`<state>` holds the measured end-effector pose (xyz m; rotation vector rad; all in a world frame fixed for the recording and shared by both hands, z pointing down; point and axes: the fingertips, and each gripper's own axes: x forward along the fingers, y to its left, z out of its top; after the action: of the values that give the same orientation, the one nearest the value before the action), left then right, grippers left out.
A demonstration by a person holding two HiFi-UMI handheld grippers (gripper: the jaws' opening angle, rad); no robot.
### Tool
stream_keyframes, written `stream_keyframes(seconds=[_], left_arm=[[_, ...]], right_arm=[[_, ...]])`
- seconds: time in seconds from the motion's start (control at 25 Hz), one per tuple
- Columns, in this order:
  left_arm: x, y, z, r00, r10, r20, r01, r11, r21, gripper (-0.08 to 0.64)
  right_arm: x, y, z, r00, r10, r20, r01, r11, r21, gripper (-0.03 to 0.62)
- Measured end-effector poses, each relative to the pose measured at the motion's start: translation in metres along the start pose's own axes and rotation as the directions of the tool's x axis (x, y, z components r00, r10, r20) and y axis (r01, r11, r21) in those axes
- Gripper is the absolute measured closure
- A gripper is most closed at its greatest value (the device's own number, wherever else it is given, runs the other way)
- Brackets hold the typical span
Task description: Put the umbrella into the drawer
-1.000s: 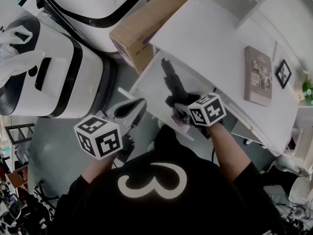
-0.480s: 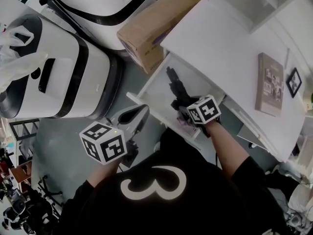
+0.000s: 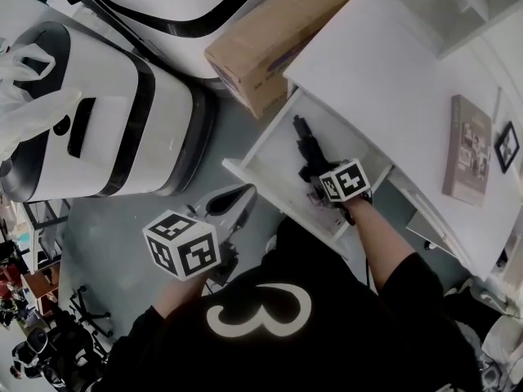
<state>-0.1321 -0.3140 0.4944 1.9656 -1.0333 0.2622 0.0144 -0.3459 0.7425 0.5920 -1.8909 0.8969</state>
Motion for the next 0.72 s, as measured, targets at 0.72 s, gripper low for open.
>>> stream_keyframes(seconds=[0.72], left_arm=[[0.003,0.015,-0.013,1.0,0.003,-0.025,-0.003,1.0,-0.025,0.552]], right_arm=[[0.031,-0.006,-0.006,0.999,-0.007,-0.038,0.008,0.999,0.04,0.316]])
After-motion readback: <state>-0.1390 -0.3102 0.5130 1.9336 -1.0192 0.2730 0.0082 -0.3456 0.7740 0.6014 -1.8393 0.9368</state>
